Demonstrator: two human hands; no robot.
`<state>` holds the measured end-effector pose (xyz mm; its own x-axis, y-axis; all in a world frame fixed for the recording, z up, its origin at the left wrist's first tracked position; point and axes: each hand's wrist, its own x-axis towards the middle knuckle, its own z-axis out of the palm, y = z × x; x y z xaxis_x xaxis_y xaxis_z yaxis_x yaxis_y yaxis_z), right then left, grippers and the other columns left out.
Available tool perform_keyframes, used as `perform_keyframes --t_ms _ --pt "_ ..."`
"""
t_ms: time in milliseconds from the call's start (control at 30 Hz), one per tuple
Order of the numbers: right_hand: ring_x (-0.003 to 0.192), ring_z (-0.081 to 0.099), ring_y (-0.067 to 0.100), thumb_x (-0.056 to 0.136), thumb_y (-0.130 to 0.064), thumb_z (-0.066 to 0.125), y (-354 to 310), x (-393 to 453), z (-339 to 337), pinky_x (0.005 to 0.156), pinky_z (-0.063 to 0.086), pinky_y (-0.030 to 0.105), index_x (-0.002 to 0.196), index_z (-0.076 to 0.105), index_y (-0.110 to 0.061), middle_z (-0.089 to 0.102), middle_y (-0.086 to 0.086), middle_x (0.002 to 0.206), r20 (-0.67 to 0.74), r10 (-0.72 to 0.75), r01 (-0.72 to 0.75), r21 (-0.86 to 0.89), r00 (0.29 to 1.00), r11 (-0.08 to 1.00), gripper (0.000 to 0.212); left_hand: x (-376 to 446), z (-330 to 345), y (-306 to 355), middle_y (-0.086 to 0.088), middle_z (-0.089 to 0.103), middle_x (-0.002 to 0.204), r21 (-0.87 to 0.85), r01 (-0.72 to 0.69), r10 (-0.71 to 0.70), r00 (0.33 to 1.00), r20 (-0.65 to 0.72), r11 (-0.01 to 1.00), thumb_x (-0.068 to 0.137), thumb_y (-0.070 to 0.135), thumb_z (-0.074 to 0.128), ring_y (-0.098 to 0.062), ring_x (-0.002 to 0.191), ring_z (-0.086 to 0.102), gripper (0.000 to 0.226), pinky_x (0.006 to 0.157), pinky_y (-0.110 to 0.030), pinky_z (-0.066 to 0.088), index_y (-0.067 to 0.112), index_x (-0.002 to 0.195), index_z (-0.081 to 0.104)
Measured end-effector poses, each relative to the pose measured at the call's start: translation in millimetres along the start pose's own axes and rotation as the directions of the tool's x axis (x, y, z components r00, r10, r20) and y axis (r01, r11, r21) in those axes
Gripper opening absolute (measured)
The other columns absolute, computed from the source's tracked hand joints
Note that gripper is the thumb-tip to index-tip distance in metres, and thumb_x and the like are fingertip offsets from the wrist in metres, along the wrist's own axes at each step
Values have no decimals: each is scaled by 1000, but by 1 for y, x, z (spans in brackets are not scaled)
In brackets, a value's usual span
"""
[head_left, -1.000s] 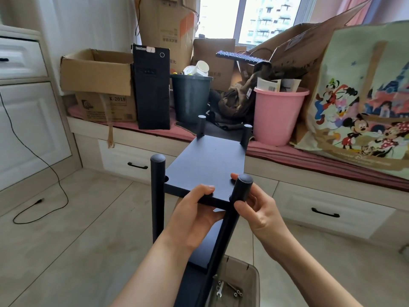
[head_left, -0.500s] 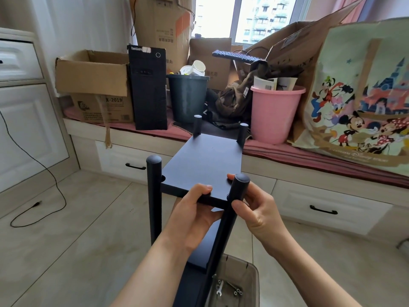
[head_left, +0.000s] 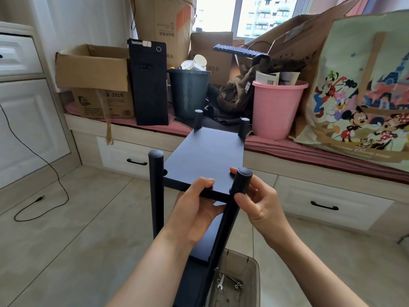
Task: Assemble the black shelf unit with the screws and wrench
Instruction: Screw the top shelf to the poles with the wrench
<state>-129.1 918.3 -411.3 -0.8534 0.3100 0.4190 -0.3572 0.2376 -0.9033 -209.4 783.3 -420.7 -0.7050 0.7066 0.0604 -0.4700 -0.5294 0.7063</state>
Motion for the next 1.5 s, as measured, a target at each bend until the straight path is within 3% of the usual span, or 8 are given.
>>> perform_keyframes --t_ms 133,300,433,667,833,1267,1400,1500 --pt "96 70 14 70 -47 69 1 -6 -5 81 55 27 120 52 -33 73 -1 102 -11 100 -100 -132 995 986 54 -2 2 0 -19 68 120 -8 5 -5 1000 22 1000 89 19 58 -34 111 65 30 95 -50 54 5 111 72" --pt "50 36 9 72 -60 76 -9 -17 -5 49 34 18 80 47 -32 44 -5 58 -159 -29 -24 -318 987 948 41 0 2 -1 -19 63 135 -39 1 -1 1000 -6 999 91 23 61 -34 121 62 52 99 -52 51 1 138 56" --pt "54 52 29 71 -51 74 -22 -27 -2 54 46 39 72 57 -25 59 6 59 -127 -47 1 -340 991 940 31 1 0 -2 -16 64 134 -18 -15 15 1000 1 1000 96 26 58 -36 127 59 43 104 -55 49 10 135 60" --pt "73 67 14 79 -9 80 -23 -34 -3 69 51 18 78 63 -22 68 -8 75 -123 -146 71 -472 982 879 21 4 0 0 -13 68 129 -37 -5 5 1000 -4 999 90 29 62 -30 112 68 43 95 -53 54 11 129 64" --pt "74 64 3 79 -8 80 -26 -36 -3 69 46 9 77 64 -13 66 -15 72 -66 -283 173 -654 957 736 17 5 -2 -2 -13 66 132 -17 -8 8 1000 18 1000 90 30 61 -30 114 67 51 94 -52 55 9 136 60" --pt "72 70 12 84 -13 75 -29 -39 -4 71 57 35 85 68 -20 71 -12 72 -157 -132 28 -535 979 844 10 5 -3 -6 -10 66 133 -4 -22 23 999 47 1000 100 37 57 -30 123 63 36 97 -50 55 16 126 70" --pt "70 72 9 81 -9 79 -29 -40 -5 72 57 29 83 70 -20 74 -8 73 -184 -60 -25 -425 981 905 14 5 -5 -7 -6 65 87 12 -15 13 996 86 1000 89 17 68 -31 103 62 13 107 -57 46 9 79 71" --pt "72 73 7 78 -8 81 -28 -42 -5 74 57 24 86 68 -23 74 -11 74 -190 -91 -8 -467 978 884 21 4 -7 -8 -6 64 78 29 -10 7 993 119 1000 86 13 67 -27 96 65 16 106 -51 48 12 70 71"
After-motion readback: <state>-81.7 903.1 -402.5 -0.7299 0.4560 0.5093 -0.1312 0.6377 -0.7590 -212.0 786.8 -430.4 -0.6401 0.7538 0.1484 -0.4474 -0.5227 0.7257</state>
